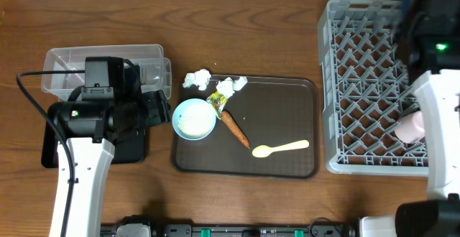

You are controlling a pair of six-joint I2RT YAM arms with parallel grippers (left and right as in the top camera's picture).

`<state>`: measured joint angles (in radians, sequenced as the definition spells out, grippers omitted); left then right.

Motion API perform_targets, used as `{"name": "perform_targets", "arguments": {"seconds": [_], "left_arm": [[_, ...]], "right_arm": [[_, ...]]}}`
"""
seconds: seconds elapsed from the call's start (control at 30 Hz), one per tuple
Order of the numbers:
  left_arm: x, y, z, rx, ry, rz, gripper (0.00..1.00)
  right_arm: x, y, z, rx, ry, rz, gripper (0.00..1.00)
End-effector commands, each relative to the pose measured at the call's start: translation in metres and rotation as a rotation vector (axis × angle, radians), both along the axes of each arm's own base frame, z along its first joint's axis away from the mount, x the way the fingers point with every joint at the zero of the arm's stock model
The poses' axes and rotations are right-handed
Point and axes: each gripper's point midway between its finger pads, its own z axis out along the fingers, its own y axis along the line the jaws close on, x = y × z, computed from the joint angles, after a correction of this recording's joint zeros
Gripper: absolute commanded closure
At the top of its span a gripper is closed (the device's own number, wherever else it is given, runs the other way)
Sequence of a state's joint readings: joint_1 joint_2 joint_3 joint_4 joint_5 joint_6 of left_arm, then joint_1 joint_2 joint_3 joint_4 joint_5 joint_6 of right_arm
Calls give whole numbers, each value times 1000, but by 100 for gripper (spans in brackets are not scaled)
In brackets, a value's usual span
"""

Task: Sort waste into correct bins and load items into the dishwasher rack
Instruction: 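Lift the teal plate with the right gripper and carry it to the rack, then lower the teal plate upright into the rack and open the right gripper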

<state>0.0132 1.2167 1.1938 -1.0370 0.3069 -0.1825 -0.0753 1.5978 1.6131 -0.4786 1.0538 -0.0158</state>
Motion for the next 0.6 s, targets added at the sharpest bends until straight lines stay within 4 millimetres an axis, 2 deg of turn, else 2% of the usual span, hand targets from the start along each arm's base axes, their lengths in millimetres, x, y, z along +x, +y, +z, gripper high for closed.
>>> {"name": "perform_targets", "arguments": {"seconds": [0.0,0.1,0.27,0.4,0.57], "left_arm": [[1,4,0,14,1,5,33],[1,4,0,14,1,5,33],[1,4,0,14,1,5,33],[1,4,0,14,3,5,33],[-2,4,-2,14,16,5,33]], "right_arm": [[-23,-38,9,-71,17,-183,99],[-29,-63,2,-77,33,-250,99],[-36,-98,-23,-75,112,-335,99],[-34,-117,-46,-67,161,-371,99],[-27,-131,-69,-67,217,-385,99]]}}
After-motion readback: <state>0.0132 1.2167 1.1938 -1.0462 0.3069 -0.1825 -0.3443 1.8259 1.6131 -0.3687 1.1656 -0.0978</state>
